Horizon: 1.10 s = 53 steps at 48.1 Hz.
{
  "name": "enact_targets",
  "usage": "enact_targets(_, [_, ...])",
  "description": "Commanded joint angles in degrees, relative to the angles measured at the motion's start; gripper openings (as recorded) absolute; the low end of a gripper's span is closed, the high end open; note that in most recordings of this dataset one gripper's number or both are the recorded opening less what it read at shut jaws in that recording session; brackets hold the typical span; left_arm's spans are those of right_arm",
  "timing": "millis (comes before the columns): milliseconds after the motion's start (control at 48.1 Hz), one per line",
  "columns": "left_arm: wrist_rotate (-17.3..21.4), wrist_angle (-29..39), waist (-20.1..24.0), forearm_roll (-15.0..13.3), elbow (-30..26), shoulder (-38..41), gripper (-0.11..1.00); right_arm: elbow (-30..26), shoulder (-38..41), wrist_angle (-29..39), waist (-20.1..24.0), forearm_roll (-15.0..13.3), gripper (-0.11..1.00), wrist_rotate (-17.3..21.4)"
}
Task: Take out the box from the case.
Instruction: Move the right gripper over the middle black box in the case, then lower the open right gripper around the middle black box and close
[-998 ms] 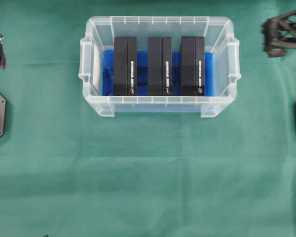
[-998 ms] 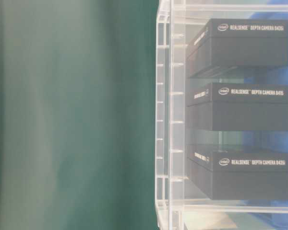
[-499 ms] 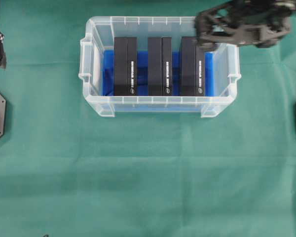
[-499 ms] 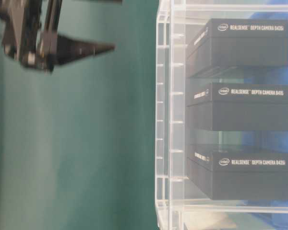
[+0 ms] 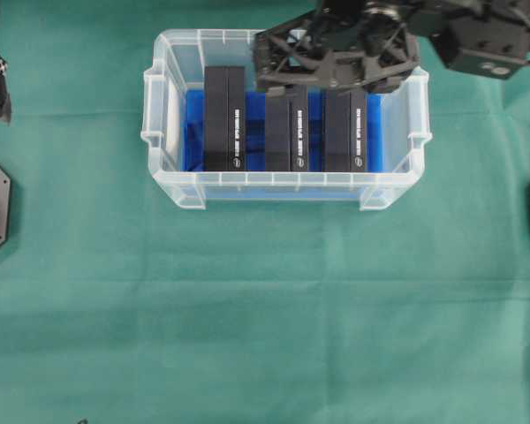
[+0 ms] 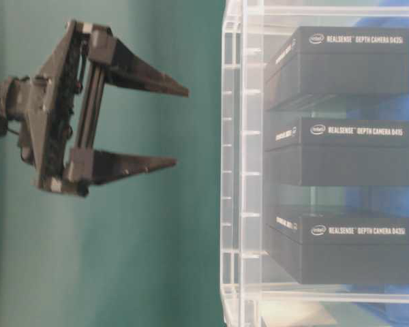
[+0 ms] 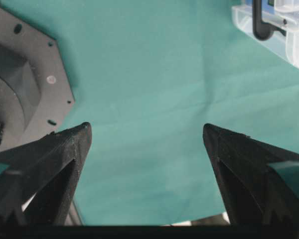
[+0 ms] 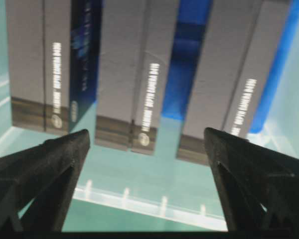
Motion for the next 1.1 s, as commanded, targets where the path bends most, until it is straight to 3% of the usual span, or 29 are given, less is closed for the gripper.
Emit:
enact_targets(0, [0.1, -0.2, 0.2, 0.3, -0.5, -0.3, 0.98, -3.0, 0.3, -0.3, 0.3, 0.4, 0.95, 0.1])
enact_targets(1081, [0.8, -0.2, 0.2, 0.4, -0.5, -0.4, 0.98, -5.9, 3.3, -1.1, 0.4, -0.7, 0.95, 0.0])
